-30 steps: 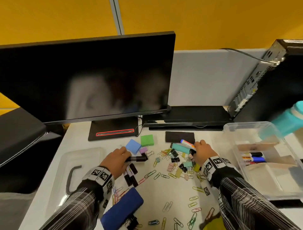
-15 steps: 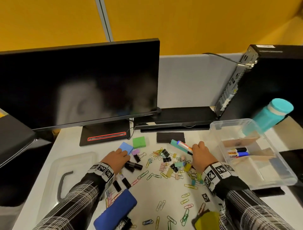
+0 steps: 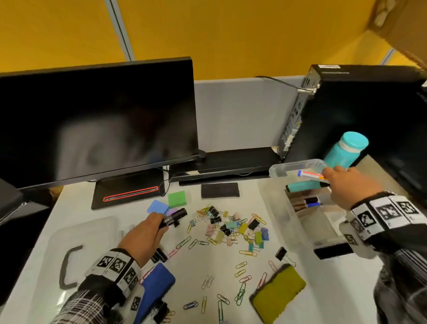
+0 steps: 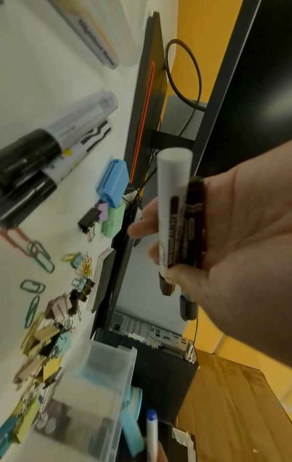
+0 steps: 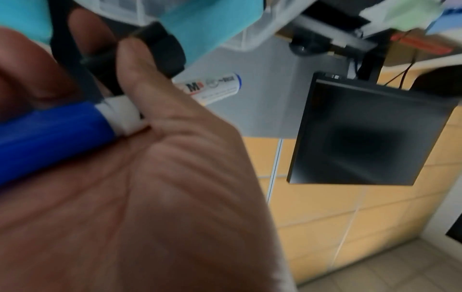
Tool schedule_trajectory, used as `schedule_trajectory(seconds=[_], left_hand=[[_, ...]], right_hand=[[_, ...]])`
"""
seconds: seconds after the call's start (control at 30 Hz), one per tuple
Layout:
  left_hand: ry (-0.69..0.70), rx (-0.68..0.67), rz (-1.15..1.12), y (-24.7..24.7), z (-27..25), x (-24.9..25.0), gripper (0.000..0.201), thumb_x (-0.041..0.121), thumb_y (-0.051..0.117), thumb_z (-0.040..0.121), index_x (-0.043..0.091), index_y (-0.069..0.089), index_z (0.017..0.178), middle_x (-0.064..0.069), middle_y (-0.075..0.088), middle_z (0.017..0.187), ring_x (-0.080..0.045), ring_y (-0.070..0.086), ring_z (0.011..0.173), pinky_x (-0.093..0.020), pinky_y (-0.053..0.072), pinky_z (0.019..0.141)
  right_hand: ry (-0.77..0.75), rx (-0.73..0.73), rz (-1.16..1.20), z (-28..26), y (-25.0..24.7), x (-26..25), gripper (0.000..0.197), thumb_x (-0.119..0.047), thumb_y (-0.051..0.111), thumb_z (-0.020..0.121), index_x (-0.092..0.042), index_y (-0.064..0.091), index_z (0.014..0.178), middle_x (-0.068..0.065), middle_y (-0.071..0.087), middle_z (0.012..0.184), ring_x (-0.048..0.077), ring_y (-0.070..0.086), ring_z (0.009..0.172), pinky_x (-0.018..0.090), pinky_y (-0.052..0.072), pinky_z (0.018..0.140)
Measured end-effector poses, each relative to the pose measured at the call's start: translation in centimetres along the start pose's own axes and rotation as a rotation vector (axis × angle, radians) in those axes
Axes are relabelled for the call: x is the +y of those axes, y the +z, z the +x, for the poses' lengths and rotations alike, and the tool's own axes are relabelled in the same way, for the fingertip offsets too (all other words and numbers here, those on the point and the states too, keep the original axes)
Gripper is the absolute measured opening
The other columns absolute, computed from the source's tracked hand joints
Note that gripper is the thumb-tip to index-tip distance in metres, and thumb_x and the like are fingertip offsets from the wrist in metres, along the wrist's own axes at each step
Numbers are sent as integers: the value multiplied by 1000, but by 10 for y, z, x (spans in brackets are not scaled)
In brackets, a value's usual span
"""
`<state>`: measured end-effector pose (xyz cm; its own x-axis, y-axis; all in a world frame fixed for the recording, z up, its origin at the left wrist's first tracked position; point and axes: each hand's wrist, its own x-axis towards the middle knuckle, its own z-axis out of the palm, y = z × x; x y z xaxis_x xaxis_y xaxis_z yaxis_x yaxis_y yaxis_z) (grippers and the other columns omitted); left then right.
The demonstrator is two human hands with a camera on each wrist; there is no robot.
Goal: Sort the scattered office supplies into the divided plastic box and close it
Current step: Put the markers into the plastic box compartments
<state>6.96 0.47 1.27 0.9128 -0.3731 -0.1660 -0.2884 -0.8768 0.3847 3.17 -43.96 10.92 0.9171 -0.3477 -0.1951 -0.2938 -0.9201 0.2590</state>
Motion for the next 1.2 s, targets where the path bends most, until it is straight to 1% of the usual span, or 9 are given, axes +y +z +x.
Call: schedule_trajectory(seconds=[0.2,0.33,0.5,0.63,0.77,0.87,0.97,1.07,1.2], left_hand=[[-20,-23,-32,7,-7,25,18,39,32,98,27,40,108,7,48,85,-15,57,69,-31,49,64],[-51,-39,-7,9,-13,32,20,41,33,98,25,42,105,7,53,79,-15,56,66,-30,46,59],[-103,-22,-73,12,-27,32,12,36,34,98,27,40,105,7,51,74,-10,50,58,-26,41,56],[-119,-37,-116,20,-34,39,14,29,34,98,27,37,112,2,55,78,-15,55,64,-30,49,63],[-65,-50,-107,27,-33,49,25,31,32,99,29,35,123,3,60,91,-15,59,75,-34,52,73],[-3,-64,-69,30,-29,64,29,37,31,98,31,38,126,6,57,101,-13,59,80,-30,51,73],[72,-59,-69,27,-16,94,33,39,34,97,29,43,127,4,59,111,-16,61,89,-30,50,76],[156,-25,-101,17,9,145,32,32,41,97,28,45,128,5,59,115,-15,59,96,-23,45,78],[282,14,-45,11,52,230,29,30,44,96,27,47,125,3,60,112,-17,58,98,-33,49,85]], right_hand=[[-153,-188,-74,24,17,-6,32,-34,51,89,-27,49,120,1,59,113,21,58,103,32,47,87],[-205,-277,16,37,25,-10,34,-31,54,90,-30,51,124,-1,59,121,21,56,111,34,43,99],[-205,-242,6,38,26,-2,26,-31,53,91,-31,57,117,-5,61,113,17,57,105,29,43,92],[-240,-232,-31,33,30,-3,24,-34,48,90,-36,58,112,-7,61,114,18,54,108,36,37,98],[-246,-277,267,27,29,7,33,-16,47,89,-33,59,115,-7,56,125,20,49,118,42,30,110],[-229,-172,519,8,33,23,35,-6,47,89,-24,61,116,-4,56,121,22,52,113,33,39,102],[-158,44,647,-17,57,37,36,-5,50,87,-15,59,121,8,56,128,29,51,117,38,39,103],[45,257,629,-44,92,34,45,-13,53,88,-7,48,132,17,44,140,33,40,129,44,30,111],[240,262,638,-66,122,12,61,-31,44,94,-3,24,145,16,20,154,32,16,143,45,16,117]])
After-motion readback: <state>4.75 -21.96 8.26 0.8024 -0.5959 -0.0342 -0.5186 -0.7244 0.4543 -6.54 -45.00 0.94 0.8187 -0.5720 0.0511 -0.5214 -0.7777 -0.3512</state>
